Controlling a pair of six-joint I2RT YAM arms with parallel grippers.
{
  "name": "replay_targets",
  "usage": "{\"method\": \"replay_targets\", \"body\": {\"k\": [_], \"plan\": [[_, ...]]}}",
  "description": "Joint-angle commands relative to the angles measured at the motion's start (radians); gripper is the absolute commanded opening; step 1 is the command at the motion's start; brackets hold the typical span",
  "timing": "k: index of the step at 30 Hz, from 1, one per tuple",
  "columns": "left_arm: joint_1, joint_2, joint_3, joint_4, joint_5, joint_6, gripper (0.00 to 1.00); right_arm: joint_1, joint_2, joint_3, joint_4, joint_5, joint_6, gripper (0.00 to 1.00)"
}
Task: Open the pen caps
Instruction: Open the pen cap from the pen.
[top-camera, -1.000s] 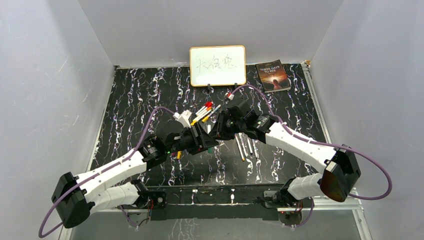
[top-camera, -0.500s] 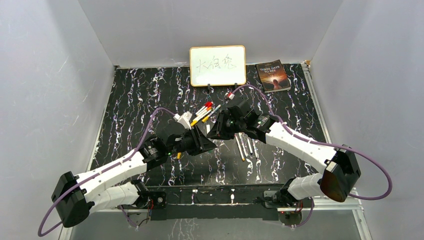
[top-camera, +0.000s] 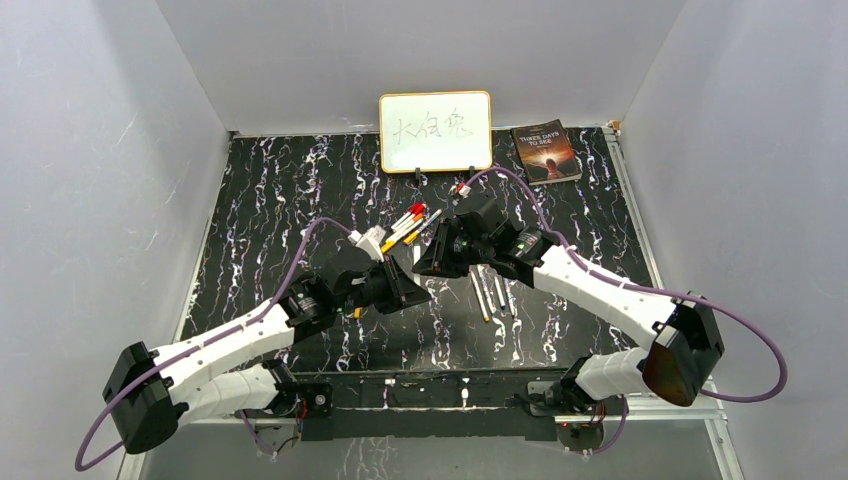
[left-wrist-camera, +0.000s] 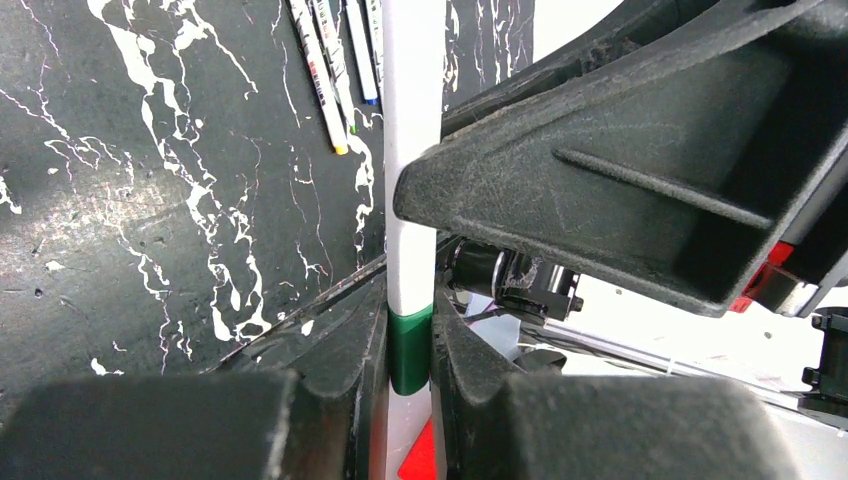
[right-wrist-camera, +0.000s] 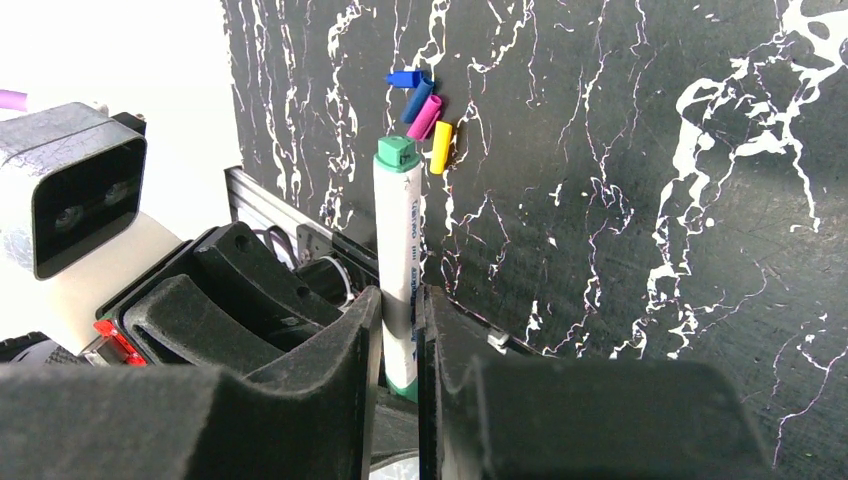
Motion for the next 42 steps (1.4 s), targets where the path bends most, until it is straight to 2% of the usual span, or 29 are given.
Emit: {"method": "replay_targets", "body": {"k": [1, 3, 6, 10, 12, 14, 16, 18, 26, 42], "plan": [[-0.005, -0.019, -0.005, -0.005, -0.001, 0.016, 0.0, 0.003, -0.039, 0.0, 0.051, -0.012, 0.015, 0.22], [-0.006, -0.013, -0.002, -0.004, 0.002, 0.02, 0.0, 0.005, -0.036, -0.009, 0.055, -0.025, 0.022, 0.36], [-0.007, -0.002, 0.003, -0.003, 0.009, 0.027, 0.0, 0.01, -0.035, -0.023, 0.076, -0.034, 0.031, 0.42], [-0.007, 0.01, 0.013, -0.006, 0.01, 0.031, 0.0, 0.035, -0.013, -0.011, 0.081, -0.033, 0.038, 0.43], [-0.006, 0.011, 0.015, -0.008, 0.008, 0.032, 0.0, 0.055, 0.002, 0.002, 0.078, -0.02, 0.04, 0.39], [-0.006, 0.014, 0.023, -0.014, 0.006, 0.035, 0.0, 0.077, 0.012, 0.008, 0.084, -0.007, 0.046, 0.31], [-0.006, 0.015, 0.024, -0.02, 0.006, 0.036, 0.0, 0.092, 0.015, 0.008, 0.086, 0.005, 0.052, 0.12], [-0.006, 0.012, 0.022, -0.025, 0.006, 0.034, 0.0, 0.097, 0.016, 0.006, 0.081, 0.017, 0.053, 0.01], [-0.01, -0.023, -0.016, -0.041, 0.024, 0.028, 0.0, 0.084, 0.033, 0.059, 0.013, 0.087, 0.005, 0.0], [-0.095, -0.141, -0.153, -0.062, 0.096, 0.006, 0.0, -0.296, 0.159, 0.226, -0.005, -0.094, -0.117, 0.0]]}}
